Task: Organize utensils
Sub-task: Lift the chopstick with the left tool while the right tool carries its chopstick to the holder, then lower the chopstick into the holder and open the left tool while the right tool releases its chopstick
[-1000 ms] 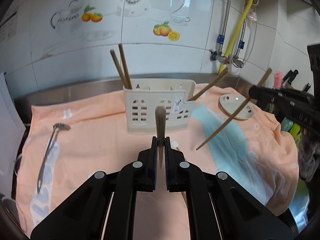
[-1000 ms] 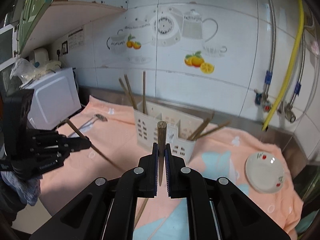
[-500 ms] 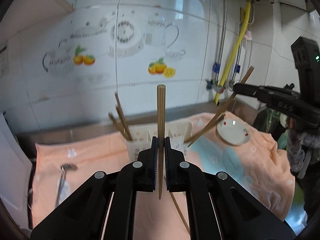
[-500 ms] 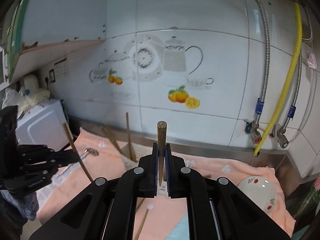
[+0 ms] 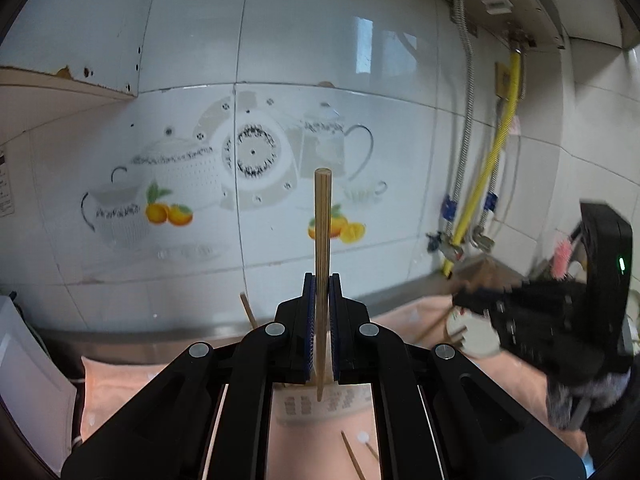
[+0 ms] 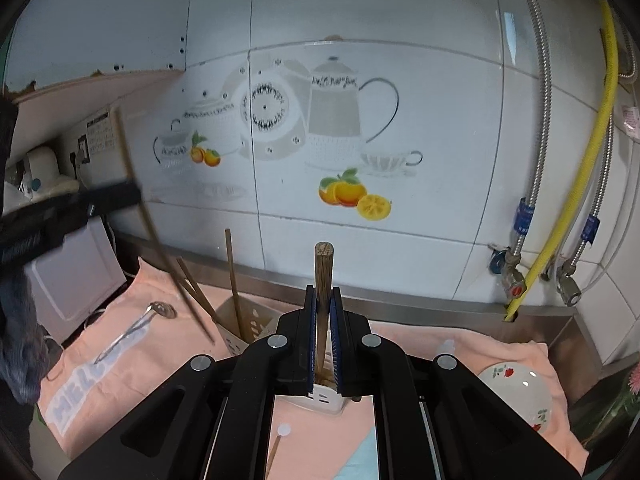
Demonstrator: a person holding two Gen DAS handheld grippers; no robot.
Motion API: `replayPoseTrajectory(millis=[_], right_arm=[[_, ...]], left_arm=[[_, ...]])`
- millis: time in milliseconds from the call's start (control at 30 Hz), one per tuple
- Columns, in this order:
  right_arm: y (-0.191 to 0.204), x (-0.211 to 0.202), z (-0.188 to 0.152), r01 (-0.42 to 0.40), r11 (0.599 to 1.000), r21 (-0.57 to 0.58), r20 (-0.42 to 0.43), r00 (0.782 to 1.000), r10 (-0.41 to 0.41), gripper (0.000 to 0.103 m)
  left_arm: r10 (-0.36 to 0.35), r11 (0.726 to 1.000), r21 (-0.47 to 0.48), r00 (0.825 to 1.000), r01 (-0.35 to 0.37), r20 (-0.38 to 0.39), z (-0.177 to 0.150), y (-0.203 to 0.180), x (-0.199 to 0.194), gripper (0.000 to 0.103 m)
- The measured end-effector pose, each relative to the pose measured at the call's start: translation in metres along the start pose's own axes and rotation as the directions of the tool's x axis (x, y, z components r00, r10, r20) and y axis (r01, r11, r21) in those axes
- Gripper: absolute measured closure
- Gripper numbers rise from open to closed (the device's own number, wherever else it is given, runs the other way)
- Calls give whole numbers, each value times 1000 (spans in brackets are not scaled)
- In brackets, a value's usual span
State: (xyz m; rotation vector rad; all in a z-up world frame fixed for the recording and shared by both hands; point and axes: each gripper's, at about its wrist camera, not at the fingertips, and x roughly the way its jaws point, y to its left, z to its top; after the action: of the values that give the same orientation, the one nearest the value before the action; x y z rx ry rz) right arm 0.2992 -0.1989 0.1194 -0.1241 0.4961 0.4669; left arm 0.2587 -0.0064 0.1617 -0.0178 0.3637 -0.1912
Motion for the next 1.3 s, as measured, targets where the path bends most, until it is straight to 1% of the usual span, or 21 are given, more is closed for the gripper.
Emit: replayPoseTrajectory(millis=[133, 200, 300, 400, 567, 867, 1300], right_arm=[[0, 8, -6, 0, 1000, -6, -22, 1000, -1, 97], [-1, 12, -9, -1, 1000, -8, -31, 1000, 1, 97], [-2, 16, -12, -3, 1000, -8, -43, 999, 3, 97], [-2, 19, -16, -5, 1000, -12, -51, 999, 5, 97], [-4, 24, -21, -4, 1000, 2, -60, 998, 4, 97], [-4, 25, -24, -6, 1000, 2, -70, 998, 6, 97], [-5, 27, -26, -7, 1000, 7, -80, 997, 7, 96]], left_arm=[[9, 999, -34, 1000, -9, 4, 2, 8, 20, 98], [14, 998, -53, 1000, -14, -8, 0, 12, 32, 98], [36, 996, -84, 999, -39, -37, -8, 21, 50, 98], [43, 992, -114, 997, -51, -68, -18, 31, 63, 98], [30, 988, -147, 992, -48, -120, -36, 42, 78, 98], [14, 989, -142, 985, -39, -172, -49, 41, 89, 97], [18, 989, -137, 980, -46, -198, -55, 41, 91, 96]])
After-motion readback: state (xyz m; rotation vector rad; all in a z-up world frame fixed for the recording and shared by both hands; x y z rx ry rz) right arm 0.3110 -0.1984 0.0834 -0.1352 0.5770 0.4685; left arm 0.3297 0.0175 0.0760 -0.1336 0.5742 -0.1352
